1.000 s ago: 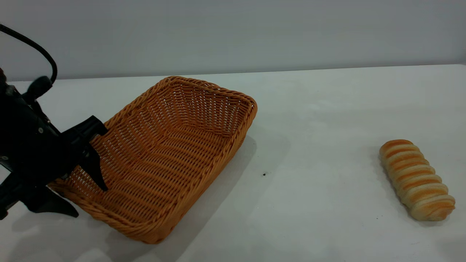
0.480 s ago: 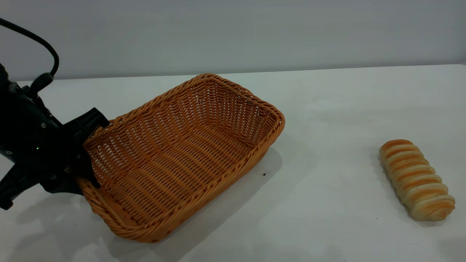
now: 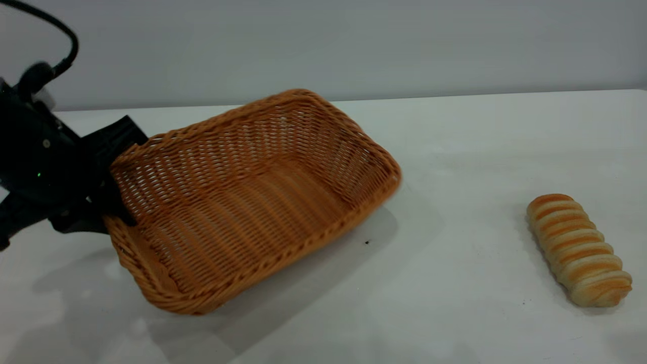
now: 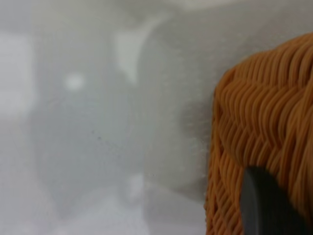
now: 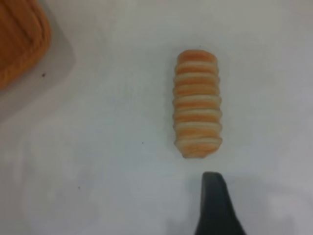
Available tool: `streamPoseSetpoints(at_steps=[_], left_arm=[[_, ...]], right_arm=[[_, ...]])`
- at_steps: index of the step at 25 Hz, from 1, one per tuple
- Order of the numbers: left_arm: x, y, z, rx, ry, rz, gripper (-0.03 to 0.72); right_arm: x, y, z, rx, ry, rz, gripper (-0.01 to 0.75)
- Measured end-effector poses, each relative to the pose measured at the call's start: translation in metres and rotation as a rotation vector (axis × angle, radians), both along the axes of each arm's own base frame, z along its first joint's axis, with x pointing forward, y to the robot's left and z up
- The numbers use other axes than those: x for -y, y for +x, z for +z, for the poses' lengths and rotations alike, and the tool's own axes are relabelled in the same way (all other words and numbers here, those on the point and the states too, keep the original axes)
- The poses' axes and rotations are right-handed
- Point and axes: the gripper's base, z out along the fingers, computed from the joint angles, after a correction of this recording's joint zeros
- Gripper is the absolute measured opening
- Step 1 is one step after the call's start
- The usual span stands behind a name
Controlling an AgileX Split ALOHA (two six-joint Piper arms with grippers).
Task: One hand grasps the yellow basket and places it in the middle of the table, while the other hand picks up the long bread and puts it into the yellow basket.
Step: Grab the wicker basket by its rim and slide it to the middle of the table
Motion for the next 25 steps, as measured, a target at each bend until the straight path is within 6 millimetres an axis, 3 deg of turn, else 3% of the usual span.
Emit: streamPoseSetpoints(at_steps=[6, 14, 25], left_arm=[[0.010, 0.011, 0.014, -0.004, 0.031, -0.240, 0.116], [0.016, 0.021, 0.023, 0.054, 0.072, -0.392, 0.116], [0.028, 0.037, -0.003, 0.022, 0.046, -0.573, 0.116]], right_arm=[[0.000, 0.000, 0.000, -0.003, 0.000, 0.000, 0.531], [0.000, 0.000, 0.000, -0.003, 0.000, 0.000, 0.531], [0.000, 0.000, 0.000, -0.003, 0.000, 0.000, 0.531]])
